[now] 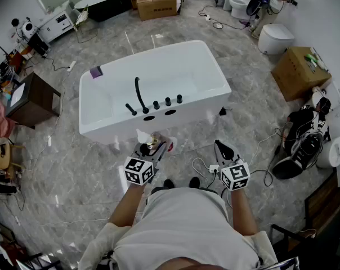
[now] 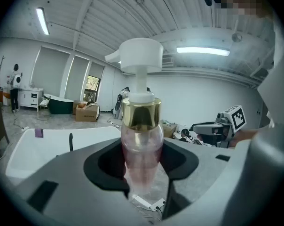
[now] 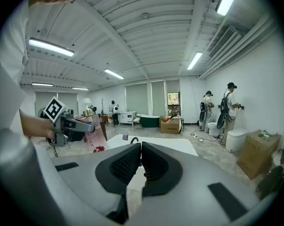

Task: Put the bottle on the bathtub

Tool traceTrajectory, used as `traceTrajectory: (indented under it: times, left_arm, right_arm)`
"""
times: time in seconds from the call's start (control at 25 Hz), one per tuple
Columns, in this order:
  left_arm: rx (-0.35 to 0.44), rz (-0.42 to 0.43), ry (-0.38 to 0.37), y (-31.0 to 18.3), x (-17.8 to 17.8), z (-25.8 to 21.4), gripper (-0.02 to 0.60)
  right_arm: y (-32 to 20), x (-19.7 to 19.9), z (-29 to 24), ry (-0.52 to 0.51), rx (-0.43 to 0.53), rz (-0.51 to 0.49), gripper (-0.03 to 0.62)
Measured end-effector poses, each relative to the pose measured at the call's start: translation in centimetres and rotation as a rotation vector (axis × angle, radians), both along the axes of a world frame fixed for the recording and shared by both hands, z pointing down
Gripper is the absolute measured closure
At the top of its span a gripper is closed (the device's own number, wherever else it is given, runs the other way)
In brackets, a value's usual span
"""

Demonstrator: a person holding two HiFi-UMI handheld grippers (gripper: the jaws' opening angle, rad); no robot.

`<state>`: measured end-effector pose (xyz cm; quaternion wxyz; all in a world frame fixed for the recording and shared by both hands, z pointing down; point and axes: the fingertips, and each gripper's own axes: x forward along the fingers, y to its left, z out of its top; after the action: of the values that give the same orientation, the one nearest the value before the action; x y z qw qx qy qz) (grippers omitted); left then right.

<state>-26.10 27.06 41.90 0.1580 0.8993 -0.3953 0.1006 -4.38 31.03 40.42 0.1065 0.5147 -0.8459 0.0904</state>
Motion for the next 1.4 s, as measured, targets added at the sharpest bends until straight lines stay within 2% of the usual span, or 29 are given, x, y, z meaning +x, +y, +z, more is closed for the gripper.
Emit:
traceTrajectory:
  times: [0.48, 0.68, 0.88, 1.4]
  left_arm:
    - [0.007, -0.003, 0.005, 0.4, 0.6, 0.0, 0.367]
    - [0.013, -0.001, 0.007, 0.7, 1.6, -0.1, 0.367]
    - [0.008, -0.008, 0.001, 0.6, 2.2, 0.0, 0.368]
    - [-0.002, -0.053, 0.003, 0.3, 6.1, 1.1, 0.368]
  right_arm:
    - [0.2, -0.4, 0.1, 0.000, 0.004, -0.005, 0.563]
    - [0.0, 1.4, 0.0, -0.081, 0.002, 0.035, 0.563]
    - [-0.4, 2.6, 0.9, -0.071, -0.030, 0.064, 0.563]
    - [-1.1, 7.0, 3.8, -0.068, -0.077, 0.040, 0.562]
